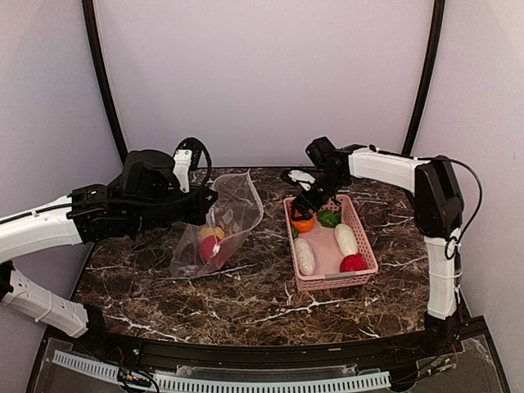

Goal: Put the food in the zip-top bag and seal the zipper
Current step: Adjust the fake vegetable in the bin.

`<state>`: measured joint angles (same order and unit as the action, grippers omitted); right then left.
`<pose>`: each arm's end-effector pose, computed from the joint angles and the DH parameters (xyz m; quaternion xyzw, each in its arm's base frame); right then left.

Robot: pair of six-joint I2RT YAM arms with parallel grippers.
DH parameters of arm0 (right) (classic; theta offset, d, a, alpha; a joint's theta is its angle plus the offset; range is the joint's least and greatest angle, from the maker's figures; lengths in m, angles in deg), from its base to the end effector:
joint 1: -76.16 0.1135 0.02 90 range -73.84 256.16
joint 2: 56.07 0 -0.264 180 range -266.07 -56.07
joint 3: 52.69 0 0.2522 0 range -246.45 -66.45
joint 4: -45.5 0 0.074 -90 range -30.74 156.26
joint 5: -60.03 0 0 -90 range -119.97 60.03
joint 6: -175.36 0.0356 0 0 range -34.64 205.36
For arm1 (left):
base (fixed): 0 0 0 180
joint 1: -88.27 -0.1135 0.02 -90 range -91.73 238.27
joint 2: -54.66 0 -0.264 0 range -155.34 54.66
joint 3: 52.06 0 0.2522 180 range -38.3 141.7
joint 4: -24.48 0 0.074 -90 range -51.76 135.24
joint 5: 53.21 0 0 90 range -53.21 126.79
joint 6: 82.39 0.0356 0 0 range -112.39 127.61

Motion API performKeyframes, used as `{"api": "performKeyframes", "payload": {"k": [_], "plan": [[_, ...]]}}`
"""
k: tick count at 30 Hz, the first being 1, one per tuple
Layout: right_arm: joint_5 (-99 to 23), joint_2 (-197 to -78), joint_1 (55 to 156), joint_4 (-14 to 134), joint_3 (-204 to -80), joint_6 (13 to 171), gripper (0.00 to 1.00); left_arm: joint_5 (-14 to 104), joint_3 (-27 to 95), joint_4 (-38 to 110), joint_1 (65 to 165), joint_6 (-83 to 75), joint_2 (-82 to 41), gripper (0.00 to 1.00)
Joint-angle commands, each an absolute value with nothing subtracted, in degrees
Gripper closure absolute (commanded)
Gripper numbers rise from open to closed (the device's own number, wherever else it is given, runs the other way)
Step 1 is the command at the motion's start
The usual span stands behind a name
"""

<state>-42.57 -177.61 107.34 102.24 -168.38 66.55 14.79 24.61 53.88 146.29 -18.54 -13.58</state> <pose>0.3887 0.2443 0.2163 -0.4316 0.8642 0.1314 0.2226 0.1551 -0.2233 0.3574 0.1181 0.8074 -0.2561 0.5182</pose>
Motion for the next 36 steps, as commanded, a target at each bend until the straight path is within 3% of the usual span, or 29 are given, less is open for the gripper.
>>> {"api": "performKeyframes", "payload": {"k": [1,17,27,36], "plan": [[-43.8,-179.9,107.0,104.2,-171.3,68.0,0.08,13.8,23.5,54.9,146.4,-18.1,-11.8,0.99],[-41.6,-184.0,107.0,104.9,-172.5,69.2,0.08,13.9,22.5,54.6,146.4,-18.7,-11.0,0.99],[-38.9,-182.0,107.0,103.8,-170.5,69.3,0.24,14.4,22.5,54.2,146.4,-18.9,-11.8,0.99],[-37.5,-169.7,106.9,102.9,-163.3,68.1,0.33,14.3,23.1,53.7,146.4,-18.2,-12.9,0.99]]}}
